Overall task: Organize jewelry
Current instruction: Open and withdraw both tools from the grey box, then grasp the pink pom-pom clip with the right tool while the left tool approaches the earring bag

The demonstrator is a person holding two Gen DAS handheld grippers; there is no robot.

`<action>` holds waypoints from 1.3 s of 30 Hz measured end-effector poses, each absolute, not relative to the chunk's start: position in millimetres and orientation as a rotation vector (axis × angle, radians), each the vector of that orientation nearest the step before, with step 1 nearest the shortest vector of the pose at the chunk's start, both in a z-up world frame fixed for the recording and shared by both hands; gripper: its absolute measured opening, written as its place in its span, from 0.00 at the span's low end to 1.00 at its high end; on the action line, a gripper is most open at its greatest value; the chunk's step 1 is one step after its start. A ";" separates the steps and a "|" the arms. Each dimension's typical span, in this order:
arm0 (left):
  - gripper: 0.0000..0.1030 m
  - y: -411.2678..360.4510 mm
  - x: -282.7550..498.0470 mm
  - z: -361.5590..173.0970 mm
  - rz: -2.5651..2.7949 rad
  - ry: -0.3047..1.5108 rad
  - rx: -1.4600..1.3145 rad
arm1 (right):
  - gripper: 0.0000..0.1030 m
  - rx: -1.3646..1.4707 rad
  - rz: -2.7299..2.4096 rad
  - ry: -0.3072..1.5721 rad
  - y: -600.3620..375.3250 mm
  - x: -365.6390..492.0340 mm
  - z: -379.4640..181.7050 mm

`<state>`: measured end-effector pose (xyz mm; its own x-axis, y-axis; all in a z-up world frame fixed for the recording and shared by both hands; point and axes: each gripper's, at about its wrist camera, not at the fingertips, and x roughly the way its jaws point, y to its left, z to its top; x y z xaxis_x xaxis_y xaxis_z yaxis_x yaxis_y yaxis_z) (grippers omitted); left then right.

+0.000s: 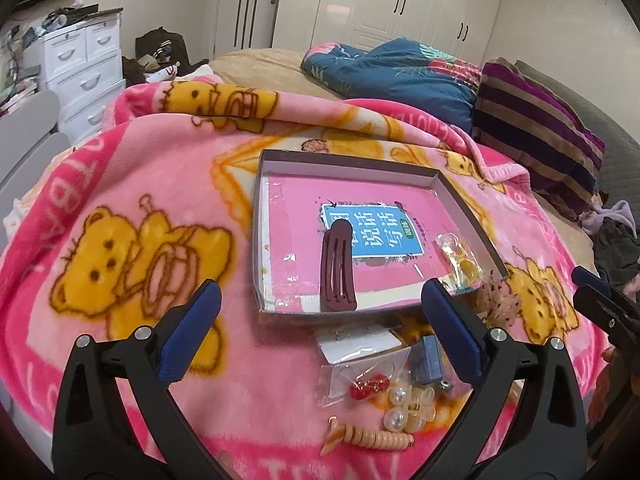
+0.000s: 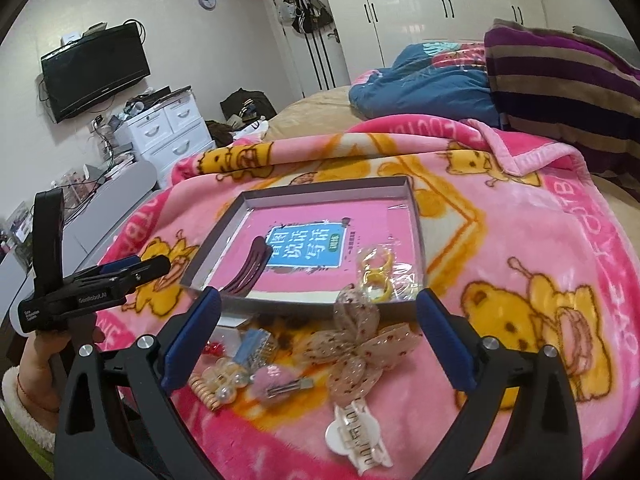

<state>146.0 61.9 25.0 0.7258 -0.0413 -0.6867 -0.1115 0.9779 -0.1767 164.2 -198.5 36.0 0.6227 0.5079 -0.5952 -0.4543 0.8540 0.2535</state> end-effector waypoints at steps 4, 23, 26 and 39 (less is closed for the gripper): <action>0.91 62.0 138.4 26.2 0.040 0.757 -0.212 | 0.94 0.069 0.572 0.716 -193.4 156.5 34.9; 0.91 54.8 116.4 11.5 0.041 0.804 -0.168 | 0.94 0.014 0.613 0.759 -184.1 126.5 17.5; 0.91 51.8 114.2 7.8 0.039 0.815 -0.155 | 0.94 -0.001 0.615 0.769 -182.7 121.9 12.2; 0.91 36.7 112.2 -19.2 0.020 0.903 -0.109 | 0.94 -0.092 0.651 0.825 -166.6 108.9 -16.9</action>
